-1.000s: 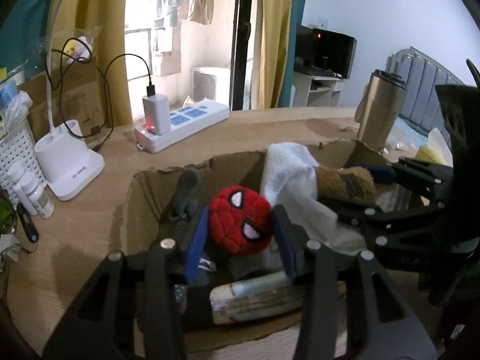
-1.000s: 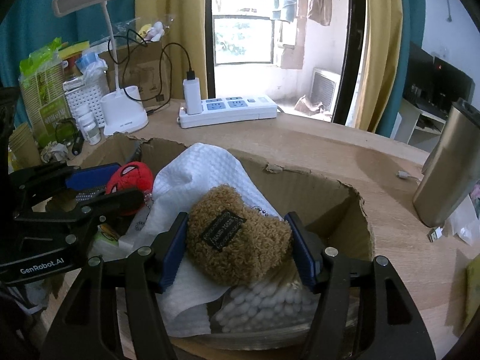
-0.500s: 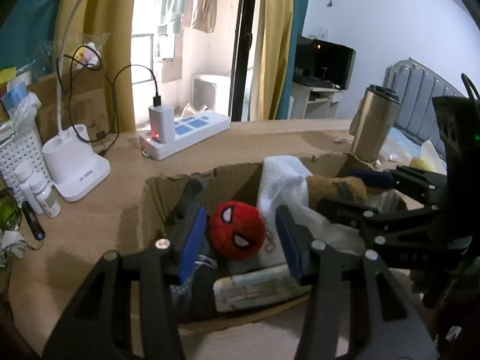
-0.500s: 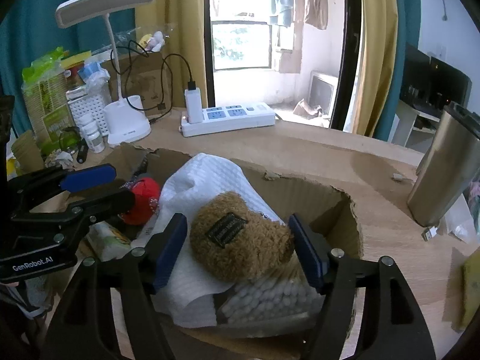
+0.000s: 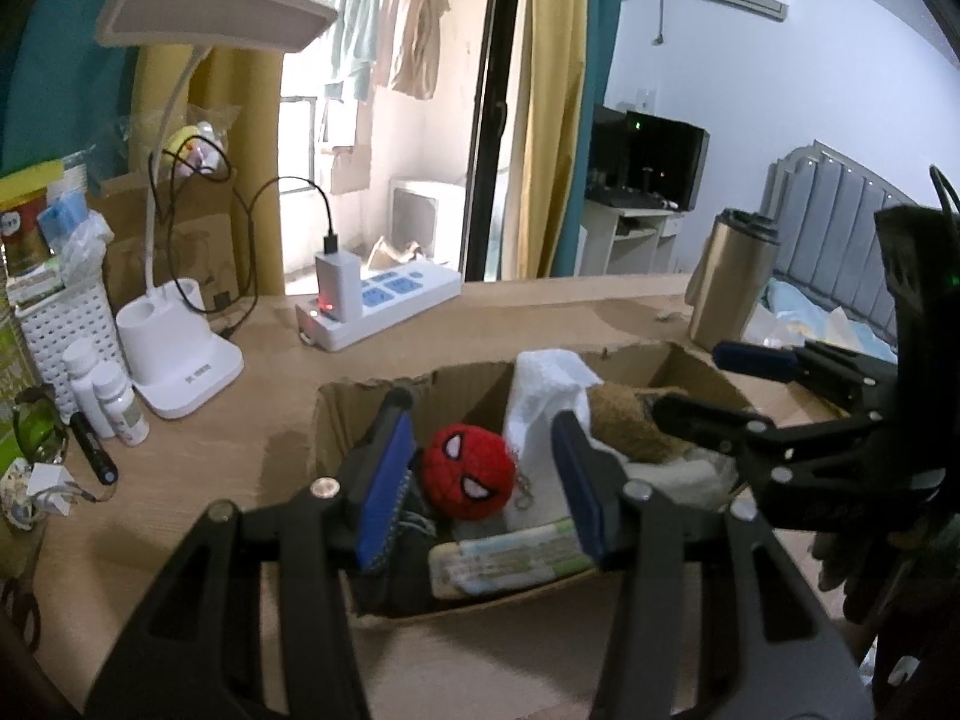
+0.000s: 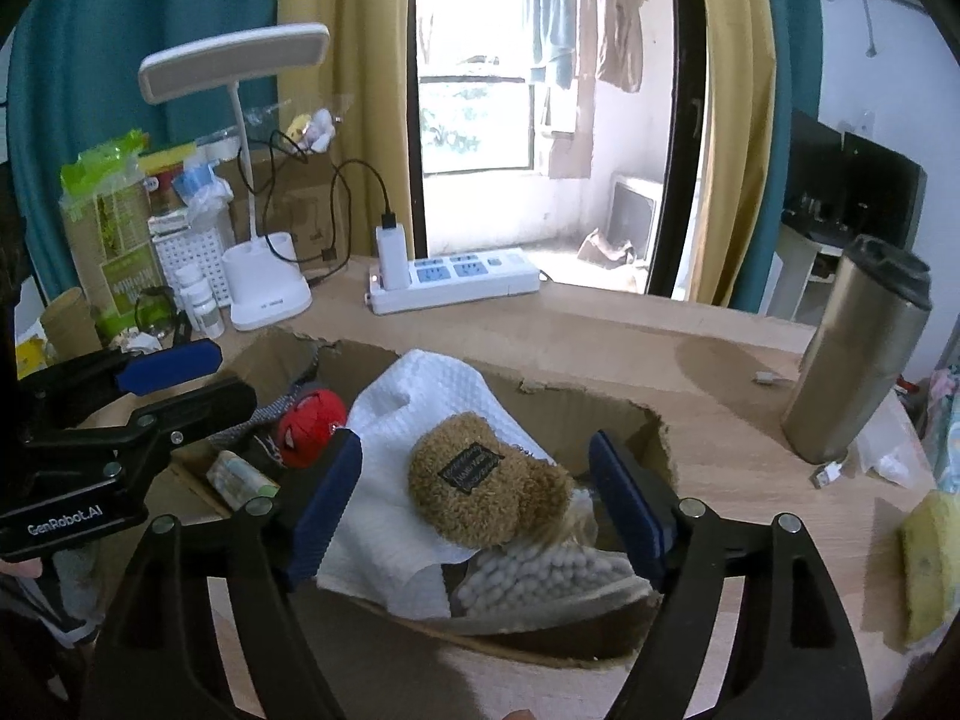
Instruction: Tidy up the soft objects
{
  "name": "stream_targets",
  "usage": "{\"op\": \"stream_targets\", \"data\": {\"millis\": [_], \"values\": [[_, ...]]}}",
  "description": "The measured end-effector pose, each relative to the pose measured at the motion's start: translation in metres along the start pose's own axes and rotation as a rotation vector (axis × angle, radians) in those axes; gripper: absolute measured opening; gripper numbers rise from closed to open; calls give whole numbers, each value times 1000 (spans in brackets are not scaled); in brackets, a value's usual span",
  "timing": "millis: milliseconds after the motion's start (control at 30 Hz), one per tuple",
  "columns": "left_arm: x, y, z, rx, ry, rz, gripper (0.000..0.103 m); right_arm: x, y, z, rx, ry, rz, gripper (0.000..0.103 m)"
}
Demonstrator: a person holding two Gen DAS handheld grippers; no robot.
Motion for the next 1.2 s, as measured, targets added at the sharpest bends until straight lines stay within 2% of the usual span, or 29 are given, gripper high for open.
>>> {"op": "stream_targets", "data": {"millis": [67,100,167,633,733,800,867,1033,1200], "values": [[0,5,1,-9,5,1,56,0,7,2,-11,0,-4,82],[0,8,2,-13,7,0,67,0,12,3,-20,0,-7,82],[0,16,4,-30,16,-3,74,1,20,4,-31,-2,-12,82],[-5,73,18,-132,8,15,75,3,77,11,-106,-11,-52,82],[-8,86,21,-159,6,16,78,2,91,12,-128,-11,-65,82],[-10,91,22,-167,1,9,87,2,98,11,-138,-13,-72,82],[-11,96,22,-177,-2,1,90,1,104,10,-146,-18,-79,82],[-15,110,23,-209,-19,0,92,0,121,3,-163,-32,-91,82],[-17,125,24,-242,-33,38,95,-2,134,-1,-170,-46,-100,82]]}}
Point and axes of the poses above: each gripper's, at about its wrist camera, not at the fingertips, and y roughly against the way its jaws point, x to its left, z to its top, the point moved 8 cm from there along -y, roughly the way its jaws point, and after that the axes turned 1 degree about x, right-handed, at the moved point
